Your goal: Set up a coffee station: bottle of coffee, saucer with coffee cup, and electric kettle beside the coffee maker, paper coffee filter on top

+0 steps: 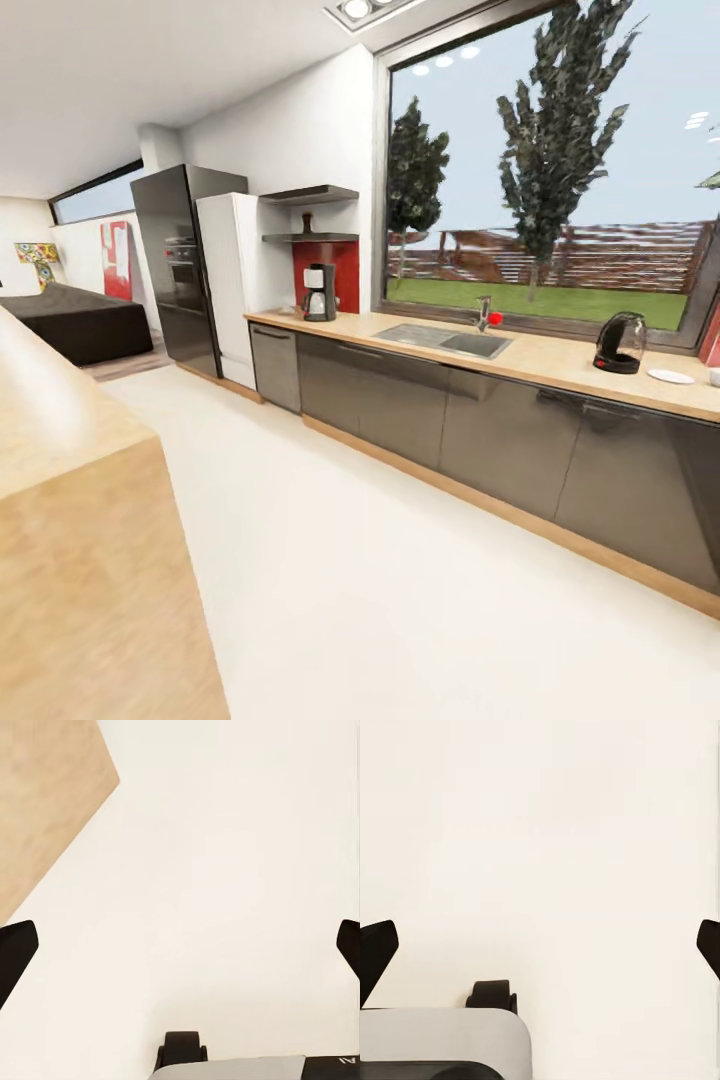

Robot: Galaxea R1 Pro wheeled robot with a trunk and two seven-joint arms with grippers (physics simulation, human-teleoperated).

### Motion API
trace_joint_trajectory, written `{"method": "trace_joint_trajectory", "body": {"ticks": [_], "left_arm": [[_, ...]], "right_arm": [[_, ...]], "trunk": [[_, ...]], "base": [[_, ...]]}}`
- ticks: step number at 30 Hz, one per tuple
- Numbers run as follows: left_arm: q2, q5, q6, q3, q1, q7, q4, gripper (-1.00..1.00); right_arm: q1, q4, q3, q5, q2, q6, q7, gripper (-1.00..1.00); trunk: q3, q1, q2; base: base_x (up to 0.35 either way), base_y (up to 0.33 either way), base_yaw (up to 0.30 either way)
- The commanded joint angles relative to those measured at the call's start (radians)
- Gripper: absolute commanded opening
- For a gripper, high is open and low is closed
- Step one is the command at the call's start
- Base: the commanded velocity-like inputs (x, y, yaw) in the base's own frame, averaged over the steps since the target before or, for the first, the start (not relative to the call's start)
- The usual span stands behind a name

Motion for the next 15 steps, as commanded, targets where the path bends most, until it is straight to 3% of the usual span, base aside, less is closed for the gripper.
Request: {"method": "trace_joint_trajectory", "body": {"ticks": [1, 7, 15], "left_arm": [[0.0, -0.001, -0.001, -0.001, 0.0, 0.0, -0.001, 1.0], [0.001, -0.001, -0.001, -0.001, 0.0, 0.0, -0.001, 1.0], [0.001, -0.001, -0.001, -0.001, 0.0, 0.0, -0.001, 1.0]], "right_arm": [[-0.001, 0.001, -0.001, -0.002, 0.0, -0.003, 0.0, 1.0], [-0.001, 0.001, 0.0, -0.002, 0.0, -0.004, 0.0, 1.0], [-0.001, 0.001, 0.001, -0.002, 0.001, -0.004, 0.0, 1.0]], "trunk": [[-0.001, 0.0, 0.0], [-0.001, 0.0, 0.0], [-0.001, 0.0, 0.0]], "base": [[0.244, -0.197, -0.003], [0.262, -0.158, -0.043], [0.318, -0.011, -0.235]]}}
